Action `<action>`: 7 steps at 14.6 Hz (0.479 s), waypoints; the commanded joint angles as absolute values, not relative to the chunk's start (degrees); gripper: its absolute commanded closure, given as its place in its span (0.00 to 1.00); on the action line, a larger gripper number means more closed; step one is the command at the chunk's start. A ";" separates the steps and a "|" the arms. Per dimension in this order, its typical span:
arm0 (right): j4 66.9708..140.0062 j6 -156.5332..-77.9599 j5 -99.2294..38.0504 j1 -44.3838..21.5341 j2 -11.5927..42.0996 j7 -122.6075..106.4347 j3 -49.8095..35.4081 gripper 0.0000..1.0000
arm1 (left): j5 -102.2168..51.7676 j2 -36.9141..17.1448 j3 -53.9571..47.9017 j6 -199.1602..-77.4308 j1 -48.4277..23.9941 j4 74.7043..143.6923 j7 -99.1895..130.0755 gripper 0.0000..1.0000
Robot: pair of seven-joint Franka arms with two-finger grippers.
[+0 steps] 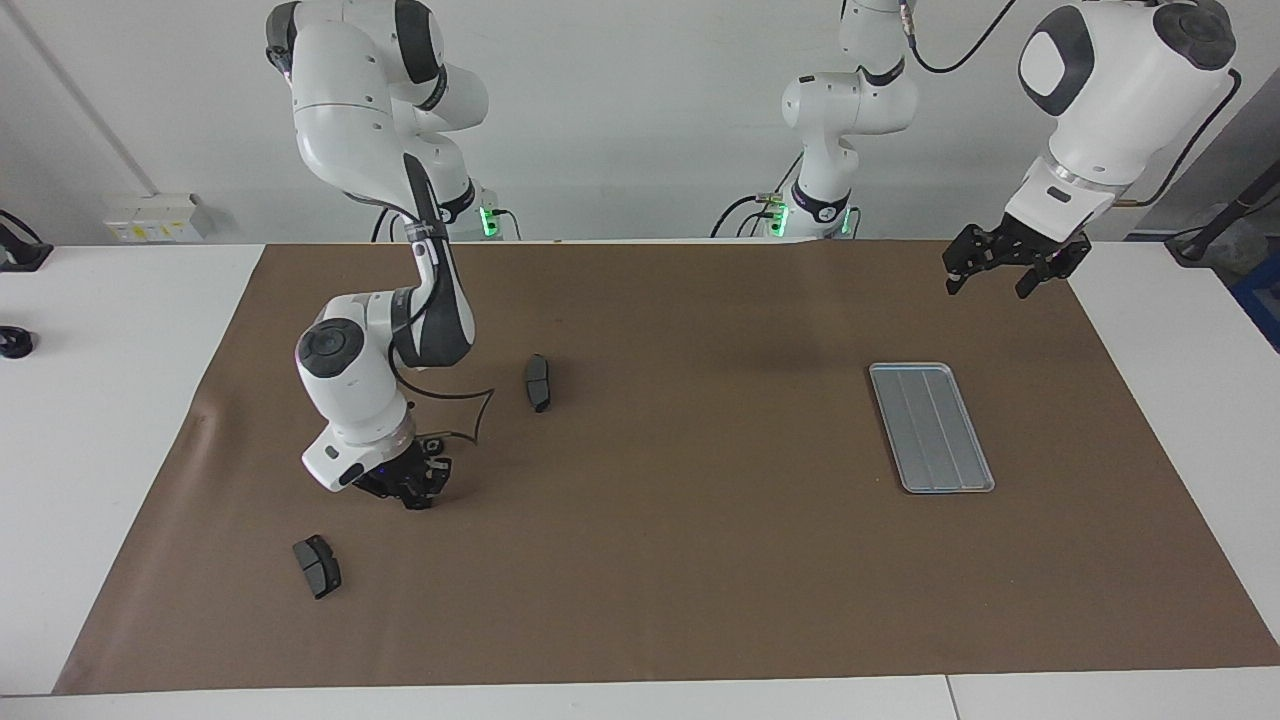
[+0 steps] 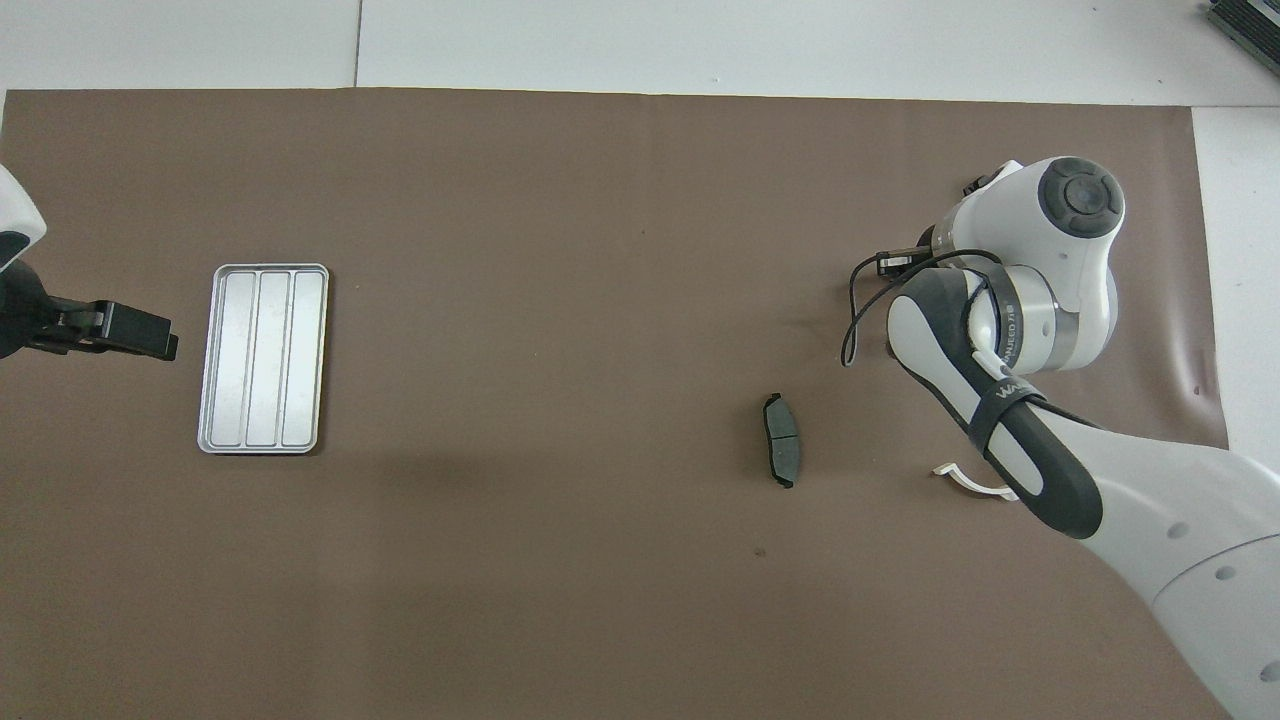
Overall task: Pick bearing gear from pile to tray
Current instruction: 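Grasp one black bearing with the right gripper, then carry the bearing to the table centre and release it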
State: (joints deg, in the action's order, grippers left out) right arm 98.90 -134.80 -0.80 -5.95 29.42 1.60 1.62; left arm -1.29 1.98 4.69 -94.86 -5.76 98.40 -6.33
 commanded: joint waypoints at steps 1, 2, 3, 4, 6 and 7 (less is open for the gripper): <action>95.64 -129.22 -1.49 -7.37 26.81 5.25 1.23 1.00 | -0.62 3.43 4.48 -96.06 -5.45 100.11 -6.77 0.00; 94.06 -127.29 -1.41 -8.95 26.37 8.23 1.23 1.00 | -0.62 3.43 4.57 -96.06 -5.45 100.19 -6.77 0.00; 92.39 -125.70 -0.88 -11.05 26.11 11.92 1.23 1.00 | -0.62 3.43 4.57 -96.06 -5.45 100.20 -6.77 0.00; 90.37 -123.94 -0.70 -13.25 26.10 15.35 1.23 1.00 | -0.62 3.43 4.57 -96.06 -5.45 100.11 -6.77 0.00; 88.42 -123.05 -0.88 -17.90 26.45 21.24 1.23 1.00 | -0.62 3.43 4.57 -96.06 -5.45 100.11 -6.77 0.00; 88.33 -123.22 -1.40 -20.54 26.72 25.18 1.23 1.00 | -0.62 3.43 4.57 -96.06 -5.45 100.11 -6.77 0.00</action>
